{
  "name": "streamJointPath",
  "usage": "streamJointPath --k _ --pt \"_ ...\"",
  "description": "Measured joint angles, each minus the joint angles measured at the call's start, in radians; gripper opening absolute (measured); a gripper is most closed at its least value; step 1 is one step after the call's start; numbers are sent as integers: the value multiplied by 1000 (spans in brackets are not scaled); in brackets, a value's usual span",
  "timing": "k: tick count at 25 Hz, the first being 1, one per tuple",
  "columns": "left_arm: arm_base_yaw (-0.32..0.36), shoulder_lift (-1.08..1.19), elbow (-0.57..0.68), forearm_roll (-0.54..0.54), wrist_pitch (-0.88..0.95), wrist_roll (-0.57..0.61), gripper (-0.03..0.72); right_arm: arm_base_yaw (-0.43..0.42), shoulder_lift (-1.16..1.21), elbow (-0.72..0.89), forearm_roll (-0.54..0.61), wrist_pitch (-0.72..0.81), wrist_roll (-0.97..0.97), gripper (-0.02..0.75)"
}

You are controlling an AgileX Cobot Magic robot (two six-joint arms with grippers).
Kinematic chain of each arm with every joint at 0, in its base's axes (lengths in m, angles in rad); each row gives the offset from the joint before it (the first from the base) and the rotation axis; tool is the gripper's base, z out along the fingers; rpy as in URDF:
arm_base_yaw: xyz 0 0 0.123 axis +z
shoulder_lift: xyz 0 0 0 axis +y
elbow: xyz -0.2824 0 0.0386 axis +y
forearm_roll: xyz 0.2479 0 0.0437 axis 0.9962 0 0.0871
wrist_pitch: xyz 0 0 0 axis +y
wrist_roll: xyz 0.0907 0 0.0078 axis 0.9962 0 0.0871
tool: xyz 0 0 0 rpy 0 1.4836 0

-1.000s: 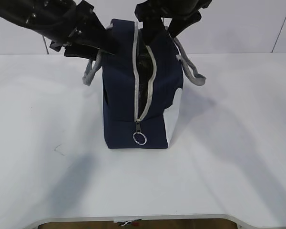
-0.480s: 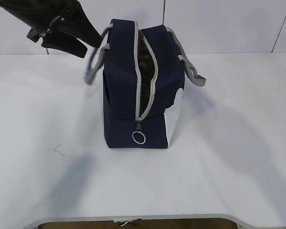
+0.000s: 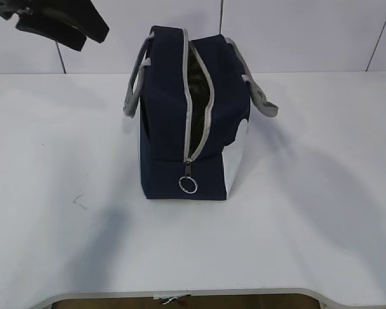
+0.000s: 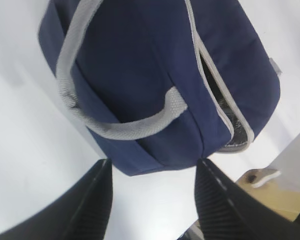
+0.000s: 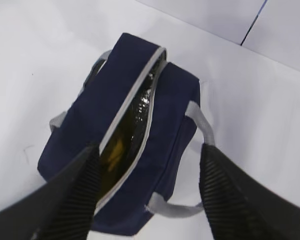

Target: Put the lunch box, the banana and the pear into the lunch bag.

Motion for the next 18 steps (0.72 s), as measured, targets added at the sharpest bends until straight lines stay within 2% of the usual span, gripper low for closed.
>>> streamJointPath --k 3,6,10,16,18 --pt "-11 -64 -1 56 4 -21 396 0 -54 100 6 -11 0 473" --pt "-15 -118 -2 85 9 -38 393 0 -131 258 26 -101 -9 457" --pt "-19 -179 -2 106 14 -48 391 2 -280 534 42 -315 -34 445" --pt "-21 -237 -2 111 22 -52 391 2 -570 1002 69 -723 -159 424" --pt "-21 -242 -2 111 22 -60 388 2 -629 1099 71 -820 -169 423"
